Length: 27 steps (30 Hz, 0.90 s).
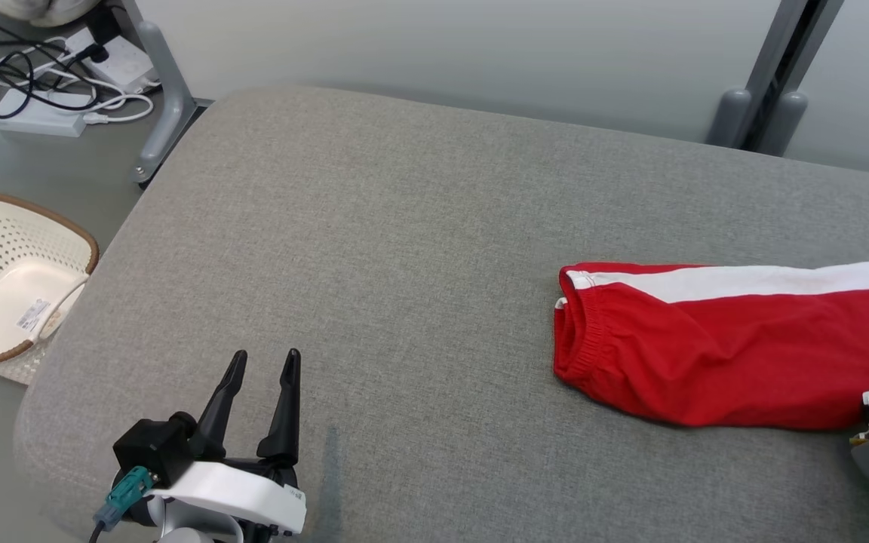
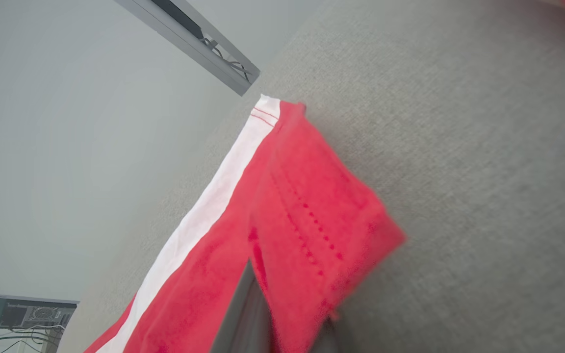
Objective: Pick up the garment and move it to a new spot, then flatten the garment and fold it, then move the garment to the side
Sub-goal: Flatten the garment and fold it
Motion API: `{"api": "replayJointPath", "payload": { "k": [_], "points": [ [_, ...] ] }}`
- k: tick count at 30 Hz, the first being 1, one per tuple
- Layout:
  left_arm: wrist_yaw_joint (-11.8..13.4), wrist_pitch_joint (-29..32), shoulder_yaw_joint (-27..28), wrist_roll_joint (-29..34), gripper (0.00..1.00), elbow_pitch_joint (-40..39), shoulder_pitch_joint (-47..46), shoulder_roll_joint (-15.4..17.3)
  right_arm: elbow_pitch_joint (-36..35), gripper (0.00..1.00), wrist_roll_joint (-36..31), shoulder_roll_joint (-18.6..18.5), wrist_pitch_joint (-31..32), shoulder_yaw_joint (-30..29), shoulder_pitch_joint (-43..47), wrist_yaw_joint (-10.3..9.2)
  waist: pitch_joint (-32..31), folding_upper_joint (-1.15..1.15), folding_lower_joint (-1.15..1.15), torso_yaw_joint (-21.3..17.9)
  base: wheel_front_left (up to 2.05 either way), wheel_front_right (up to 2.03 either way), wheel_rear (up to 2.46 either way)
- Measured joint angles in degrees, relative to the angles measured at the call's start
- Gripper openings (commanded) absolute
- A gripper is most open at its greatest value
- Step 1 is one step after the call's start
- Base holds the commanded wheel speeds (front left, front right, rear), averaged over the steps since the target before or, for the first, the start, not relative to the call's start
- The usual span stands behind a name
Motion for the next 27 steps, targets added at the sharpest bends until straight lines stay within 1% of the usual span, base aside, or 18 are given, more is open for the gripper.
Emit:
{"api": "replayJointPath", "payload": {
  "k": [7, 9, 17, 27],
  "points": [
    [0.01, 0.0, 0.18, 0.85, 1.0, 0.0, 0.45, 0.01, 0.41, 0.0, 0.24, 1.31, -0.42, 0.2, 2.97, 0.0, -2.04, 0.0, 0.0, -2.37, 0.0, 0.0, 0.0],
    [-0.01, 0.0, -0.1, 1.34, 1.0, 0.05, 0.56, -0.01, 0.77, 0.0, -0.14, 1.11, -0.64, 0.34, 3.1, 0.0, -2.24, 0.0, 0.0, -3.19, 0.0, 0.0, 0.0],
    [-0.26, 0.0, -0.05, 2.0, 1.0, 0.41, 0.52, -0.01, -0.46, 0.0, -0.96, 1.96, -2.37, 1.77, 1.71, 0.0, -2.43, 0.0, 0.0, -3.39, 0.0, 0.0, 0.0],
    [-0.47, 0.0, 0.9, 2.23, 1.0, 0.96, 0.84, 0.01, -9.04, 0.0, -0.94, 4.71, -4.55, 6.12, 2.34, 0.0, -3.61, 0.0, 0.0, -2.81, 0.0, 0.0, 0.0]
  ]
}}
